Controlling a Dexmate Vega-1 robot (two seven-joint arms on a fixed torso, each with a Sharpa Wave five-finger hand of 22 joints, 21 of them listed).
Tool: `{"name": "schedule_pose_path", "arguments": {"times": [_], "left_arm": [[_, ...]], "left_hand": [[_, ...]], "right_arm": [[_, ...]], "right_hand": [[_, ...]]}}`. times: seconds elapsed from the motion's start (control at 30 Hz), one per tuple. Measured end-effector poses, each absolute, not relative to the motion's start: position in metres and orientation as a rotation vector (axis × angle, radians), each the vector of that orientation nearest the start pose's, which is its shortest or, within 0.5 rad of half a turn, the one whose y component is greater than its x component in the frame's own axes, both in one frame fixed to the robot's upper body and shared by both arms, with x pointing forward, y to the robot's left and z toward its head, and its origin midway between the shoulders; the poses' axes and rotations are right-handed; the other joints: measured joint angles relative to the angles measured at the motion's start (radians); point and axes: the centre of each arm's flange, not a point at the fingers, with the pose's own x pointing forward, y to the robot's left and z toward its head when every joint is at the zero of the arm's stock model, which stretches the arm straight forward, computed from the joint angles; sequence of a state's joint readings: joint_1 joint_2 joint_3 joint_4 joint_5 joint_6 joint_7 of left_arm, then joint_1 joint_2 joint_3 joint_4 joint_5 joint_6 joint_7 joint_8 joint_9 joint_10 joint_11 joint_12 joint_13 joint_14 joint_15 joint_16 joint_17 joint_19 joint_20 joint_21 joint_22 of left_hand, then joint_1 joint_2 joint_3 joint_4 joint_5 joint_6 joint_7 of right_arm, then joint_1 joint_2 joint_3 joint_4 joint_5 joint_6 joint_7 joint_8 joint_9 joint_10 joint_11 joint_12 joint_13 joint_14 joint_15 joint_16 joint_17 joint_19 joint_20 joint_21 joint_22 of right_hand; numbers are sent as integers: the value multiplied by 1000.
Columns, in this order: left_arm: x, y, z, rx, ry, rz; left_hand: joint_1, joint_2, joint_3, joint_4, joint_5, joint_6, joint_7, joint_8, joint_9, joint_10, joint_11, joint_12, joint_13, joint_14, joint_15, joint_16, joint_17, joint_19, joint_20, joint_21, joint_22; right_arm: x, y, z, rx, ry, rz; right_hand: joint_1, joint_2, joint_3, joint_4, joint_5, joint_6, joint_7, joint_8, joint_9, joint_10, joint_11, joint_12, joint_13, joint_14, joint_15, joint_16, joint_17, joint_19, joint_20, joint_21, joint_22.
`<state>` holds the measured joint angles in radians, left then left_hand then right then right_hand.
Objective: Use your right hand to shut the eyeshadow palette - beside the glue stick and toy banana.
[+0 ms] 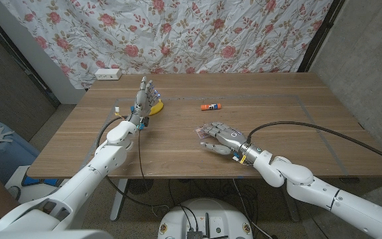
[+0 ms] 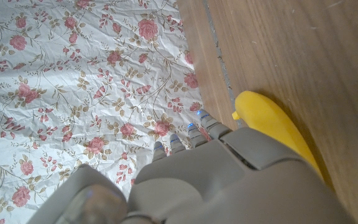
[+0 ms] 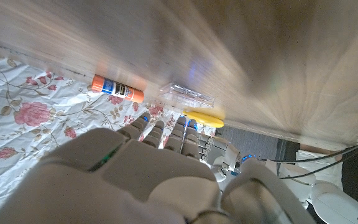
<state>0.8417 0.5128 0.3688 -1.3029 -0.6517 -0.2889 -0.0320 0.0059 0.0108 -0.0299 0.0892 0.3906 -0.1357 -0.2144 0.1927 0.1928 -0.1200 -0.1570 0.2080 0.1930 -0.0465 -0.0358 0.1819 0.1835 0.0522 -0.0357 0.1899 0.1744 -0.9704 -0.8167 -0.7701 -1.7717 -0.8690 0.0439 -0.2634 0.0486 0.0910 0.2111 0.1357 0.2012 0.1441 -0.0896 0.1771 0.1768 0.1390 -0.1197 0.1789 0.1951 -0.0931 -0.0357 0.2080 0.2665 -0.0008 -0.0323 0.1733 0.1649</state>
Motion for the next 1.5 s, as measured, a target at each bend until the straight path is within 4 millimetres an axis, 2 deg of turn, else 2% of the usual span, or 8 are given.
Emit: {"name": "schedule_pose_path", "arguments": {"times": [0.77, 0.87, 1.03, 1.5], "left_arm": [[652, 291, -27, -41, -593, -208], [652, 291, -27, -41, -593, -208], [652, 291, -27, -41, -593, -208], [652, 291, -27, -41, -593, -208]], "left_hand": [[0, 0, 0, 0, 0, 0, 0, 0, 0, 0, 0, 0, 0, 0, 0, 0, 0, 0, 0, 0, 0], [0, 0, 0, 0, 0, 0, 0, 0, 0, 0, 0, 0, 0, 0, 0, 0, 0, 0, 0, 0, 0], [0, 0, 0, 0, 0, 0, 0, 0, 0, 0, 0, 0, 0, 0, 0, 0, 0, 0, 0, 0, 0], [0, 0, 0, 0, 0, 0, 0, 0, 0, 0, 0, 0, 0, 0, 0, 0, 0, 0, 0, 0, 0]], "right_arm": [[554, -142, -147, -1649, -889, 230], [555, -142, -148, -1652, -886, 232], [556, -141, -150, -1658, -883, 234], [557, -141, -153, -1672, -872, 233]], "right_hand": [[-22, -13, -11, 16, 0, 0, 0, 5, 0, 4, -4, 3, -4, -7, 7, 5, 1, -10, -3, 5, 0], [-42, -16, -9, 23, 0, 0, 0, 5, 0, 4, -4, 2, -4, -7, 7, 7, 1, -11, -3, 5, 0], [-42, -16, -9, 23, 0, 0, 0, 5, 0, 11, -11, 6, -5, -7, 7, 7, 1, -11, -3, 4, 0], [-42, -16, -13, 27, 8, 8, 0, 8, 0, 11, -11, 5, -11, -7, 7, 7, 1, -18, 4, 4, 0]]}}
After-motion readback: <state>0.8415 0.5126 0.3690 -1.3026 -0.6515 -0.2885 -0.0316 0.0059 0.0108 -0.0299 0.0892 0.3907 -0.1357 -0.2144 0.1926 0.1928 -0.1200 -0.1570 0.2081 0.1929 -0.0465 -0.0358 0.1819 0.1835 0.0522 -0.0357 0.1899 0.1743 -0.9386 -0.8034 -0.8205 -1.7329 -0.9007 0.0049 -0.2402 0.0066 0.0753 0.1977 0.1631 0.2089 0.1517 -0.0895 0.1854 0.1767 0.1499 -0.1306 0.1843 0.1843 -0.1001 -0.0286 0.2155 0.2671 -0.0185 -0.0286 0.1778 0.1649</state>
